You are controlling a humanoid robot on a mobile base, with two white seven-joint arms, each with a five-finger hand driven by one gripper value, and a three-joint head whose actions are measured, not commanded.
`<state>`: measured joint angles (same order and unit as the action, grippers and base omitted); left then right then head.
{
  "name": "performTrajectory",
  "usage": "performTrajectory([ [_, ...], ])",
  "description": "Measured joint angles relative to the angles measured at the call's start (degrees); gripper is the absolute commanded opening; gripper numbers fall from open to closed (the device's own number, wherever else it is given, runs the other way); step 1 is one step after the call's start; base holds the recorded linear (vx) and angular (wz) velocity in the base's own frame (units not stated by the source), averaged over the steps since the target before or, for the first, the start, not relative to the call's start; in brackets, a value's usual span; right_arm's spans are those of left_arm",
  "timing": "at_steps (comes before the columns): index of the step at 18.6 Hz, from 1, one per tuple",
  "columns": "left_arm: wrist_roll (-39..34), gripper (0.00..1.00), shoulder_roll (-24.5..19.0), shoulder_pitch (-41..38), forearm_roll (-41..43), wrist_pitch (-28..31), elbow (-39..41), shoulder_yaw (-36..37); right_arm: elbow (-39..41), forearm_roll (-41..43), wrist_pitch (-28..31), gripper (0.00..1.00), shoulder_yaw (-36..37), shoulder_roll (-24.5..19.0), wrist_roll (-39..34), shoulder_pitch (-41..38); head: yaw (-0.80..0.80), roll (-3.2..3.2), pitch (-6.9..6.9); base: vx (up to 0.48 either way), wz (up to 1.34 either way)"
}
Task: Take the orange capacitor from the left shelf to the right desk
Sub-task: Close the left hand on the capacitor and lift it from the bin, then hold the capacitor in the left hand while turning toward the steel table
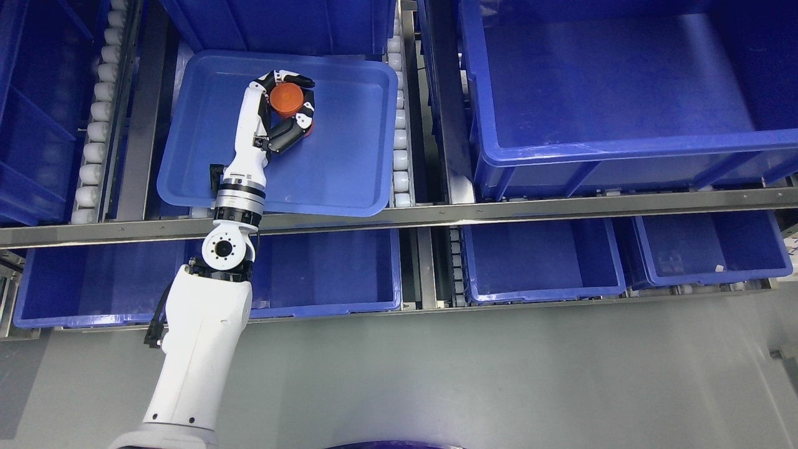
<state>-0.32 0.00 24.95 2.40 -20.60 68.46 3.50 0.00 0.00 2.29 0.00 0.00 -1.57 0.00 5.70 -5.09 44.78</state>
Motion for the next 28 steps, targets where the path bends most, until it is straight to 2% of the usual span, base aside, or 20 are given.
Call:
performTrajectory([
  [5, 0.00, 0.01, 0.00, 0.16, -4.07, -1.19, 2.89, 0.18, 0.00, 0.00, 0.00, 1.00, 0.00, 0.00, -0.14, 0.00, 0.00, 0.00, 0.00, 0.000, 0.00],
  [13, 0.00, 0.01, 0.00, -1.32, -9.68, -1.84, 12.33, 0.65, 0.00, 0.00, -0.02, 1.00, 0.00, 0.00, -0.21, 0.00, 0.00, 0.00, 0.00, 0.000, 0.00],
  [19, 0.12, 0.01, 0.00, -3.47, -11.00, -5.03, 18.05, 0.54, 0.00, 0.00, -0.02, 1.00, 0.00, 0.00, -0.22, 0.00, 0.00, 0.00, 0.00, 0.000, 0.00],
  [28, 0.12, 0.01, 0.00, -4.49, -11.51, -6.04, 22.46, -0.11, 0.00, 0.00, -0.22, 1.00, 0.00, 0.00, -0.42, 0.00, 0.00, 0.00, 0.00, -0.059, -0.04],
])
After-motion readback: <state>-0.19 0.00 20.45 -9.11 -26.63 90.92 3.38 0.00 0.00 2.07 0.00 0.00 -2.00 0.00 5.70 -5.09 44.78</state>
